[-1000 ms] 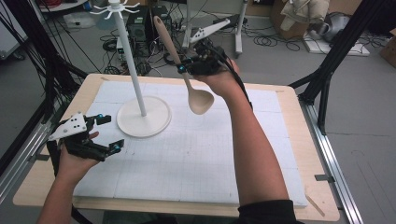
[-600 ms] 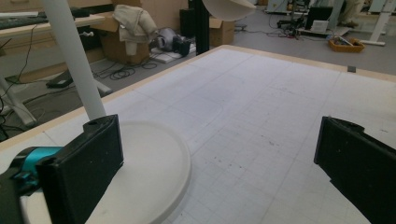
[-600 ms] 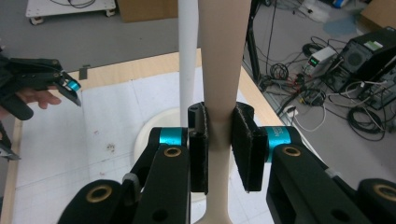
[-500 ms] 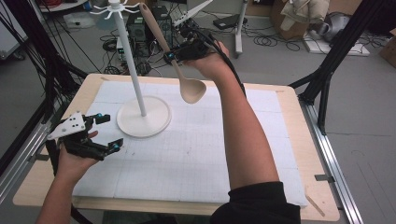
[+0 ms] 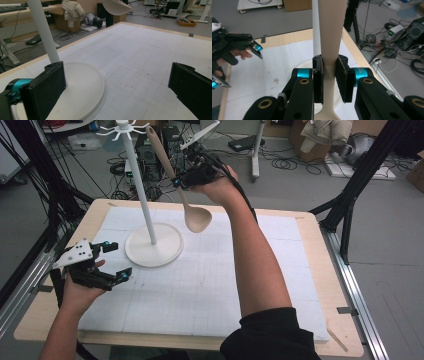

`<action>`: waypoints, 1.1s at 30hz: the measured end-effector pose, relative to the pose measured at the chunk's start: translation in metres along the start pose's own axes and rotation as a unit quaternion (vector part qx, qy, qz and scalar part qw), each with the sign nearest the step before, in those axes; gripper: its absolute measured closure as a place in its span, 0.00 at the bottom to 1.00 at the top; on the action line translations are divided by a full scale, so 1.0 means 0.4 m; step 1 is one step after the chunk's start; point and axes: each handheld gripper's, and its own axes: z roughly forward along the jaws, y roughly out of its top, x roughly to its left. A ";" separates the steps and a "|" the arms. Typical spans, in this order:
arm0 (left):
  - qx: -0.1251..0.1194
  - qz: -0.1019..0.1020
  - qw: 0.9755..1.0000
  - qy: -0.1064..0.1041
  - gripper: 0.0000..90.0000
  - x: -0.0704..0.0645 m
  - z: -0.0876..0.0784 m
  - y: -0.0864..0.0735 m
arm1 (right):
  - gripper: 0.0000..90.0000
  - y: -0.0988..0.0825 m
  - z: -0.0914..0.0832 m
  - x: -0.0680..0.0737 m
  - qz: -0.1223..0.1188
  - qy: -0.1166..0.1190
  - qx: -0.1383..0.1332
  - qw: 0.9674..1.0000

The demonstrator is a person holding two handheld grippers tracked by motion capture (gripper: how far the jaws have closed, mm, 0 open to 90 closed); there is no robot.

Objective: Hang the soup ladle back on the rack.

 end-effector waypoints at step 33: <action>0.004 0.000 1.000 0.000 0.02 -0.004 0.003 -0.002 | 0.52 0.034 0.019 0.032 -0.023 -0.022 0.010 0.999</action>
